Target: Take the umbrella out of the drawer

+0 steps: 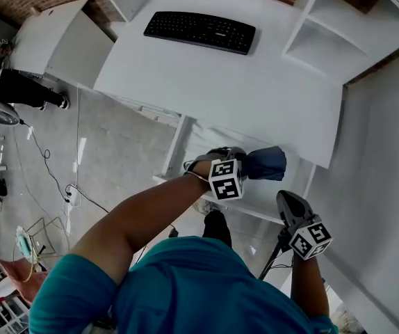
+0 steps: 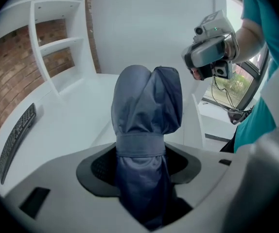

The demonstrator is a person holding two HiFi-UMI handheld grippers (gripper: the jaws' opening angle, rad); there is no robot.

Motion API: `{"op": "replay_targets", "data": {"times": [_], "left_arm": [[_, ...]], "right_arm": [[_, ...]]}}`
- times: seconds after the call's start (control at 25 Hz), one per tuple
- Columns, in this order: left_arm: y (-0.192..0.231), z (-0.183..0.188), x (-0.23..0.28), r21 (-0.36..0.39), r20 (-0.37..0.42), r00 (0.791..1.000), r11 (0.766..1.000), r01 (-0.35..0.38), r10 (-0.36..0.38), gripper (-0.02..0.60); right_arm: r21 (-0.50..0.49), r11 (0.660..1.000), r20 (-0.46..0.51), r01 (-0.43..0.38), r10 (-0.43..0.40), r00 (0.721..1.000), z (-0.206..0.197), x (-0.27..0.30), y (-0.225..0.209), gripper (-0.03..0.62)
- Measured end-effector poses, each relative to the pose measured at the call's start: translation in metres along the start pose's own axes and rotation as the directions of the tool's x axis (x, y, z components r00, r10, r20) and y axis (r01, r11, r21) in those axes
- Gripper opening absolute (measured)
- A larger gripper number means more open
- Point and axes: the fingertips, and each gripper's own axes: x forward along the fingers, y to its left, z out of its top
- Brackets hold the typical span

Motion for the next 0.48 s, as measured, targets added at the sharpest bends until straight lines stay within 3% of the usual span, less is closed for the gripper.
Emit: {"op": "replay_targets", "data": {"times": [0.24,0.48], "left_arm": [[0.029,-0.022,-0.060,-0.108,0.045,0.994,0.990,-0.094,0.099,0.264],[0.040,-0.063,-0.131,-0.236,0.070,0.975,0.953,-0.190,0.212,0.263]], "right_arm": [[-0.075,0.989,-0.039,-0.126,0.123,0.992,0.033,0.053,0.034,0.021],[-0.148,0.955,-0.082,-0.257,0.247,0.965,0.055,0.104,0.091,0.021]]}}
